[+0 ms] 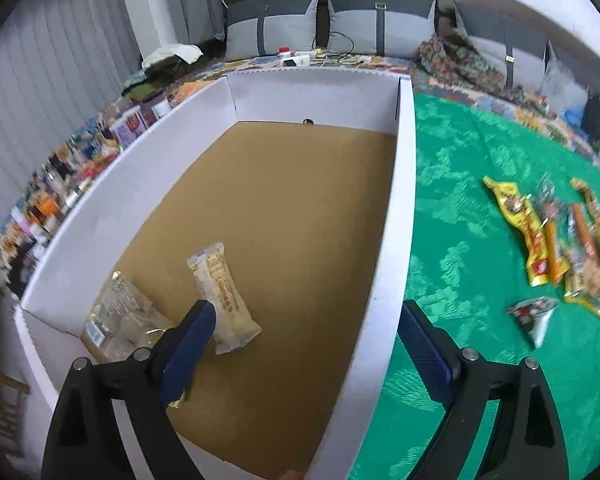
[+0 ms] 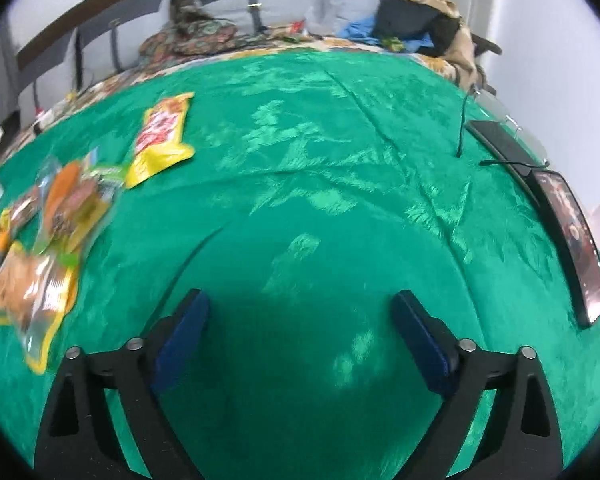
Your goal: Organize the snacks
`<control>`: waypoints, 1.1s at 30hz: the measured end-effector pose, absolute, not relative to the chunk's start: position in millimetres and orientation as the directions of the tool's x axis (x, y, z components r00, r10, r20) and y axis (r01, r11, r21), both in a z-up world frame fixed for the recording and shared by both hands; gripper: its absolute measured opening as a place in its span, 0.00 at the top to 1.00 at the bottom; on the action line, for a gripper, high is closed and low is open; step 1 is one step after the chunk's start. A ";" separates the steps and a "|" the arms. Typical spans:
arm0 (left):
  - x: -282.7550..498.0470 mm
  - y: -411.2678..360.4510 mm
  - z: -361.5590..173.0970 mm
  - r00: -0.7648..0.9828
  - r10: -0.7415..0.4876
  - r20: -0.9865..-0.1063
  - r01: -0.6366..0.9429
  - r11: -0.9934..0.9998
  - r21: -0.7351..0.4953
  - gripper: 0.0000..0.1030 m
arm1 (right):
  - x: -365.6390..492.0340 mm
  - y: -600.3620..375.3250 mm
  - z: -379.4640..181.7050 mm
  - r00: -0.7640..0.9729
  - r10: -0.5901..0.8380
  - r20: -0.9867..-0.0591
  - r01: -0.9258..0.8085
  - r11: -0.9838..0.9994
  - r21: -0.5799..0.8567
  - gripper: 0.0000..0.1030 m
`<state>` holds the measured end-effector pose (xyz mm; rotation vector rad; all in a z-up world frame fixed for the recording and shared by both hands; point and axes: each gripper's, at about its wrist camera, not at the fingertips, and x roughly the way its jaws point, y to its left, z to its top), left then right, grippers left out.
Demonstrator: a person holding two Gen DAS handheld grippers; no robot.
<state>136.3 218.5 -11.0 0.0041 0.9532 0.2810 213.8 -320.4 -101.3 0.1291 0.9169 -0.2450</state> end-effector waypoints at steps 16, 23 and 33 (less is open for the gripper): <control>69.3 139.2 61.9 0.818 0.235 -0.525 -0.207 0.972 0.113 0.00 | 212.9 -319.7 -103.3 0.584 -0.151 -0.798 0.262 0.965 0.010 0.05; 91.1 75.0 -12.5 0.670 0.024 -0.742 -0.001 0.999 0.032 0.00 | 212.7 -319.6 -103.1 0.584 -0.150 -0.798 0.262 0.965 0.010 0.05; 125.6 71.3 -94.5 0.541 0.013 -0.841 -0.037 0.999 -0.009 0.00 | 212.6 -319.4 -102.8 0.584 -0.150 -0.798 0.263 0.965 0.010 0.05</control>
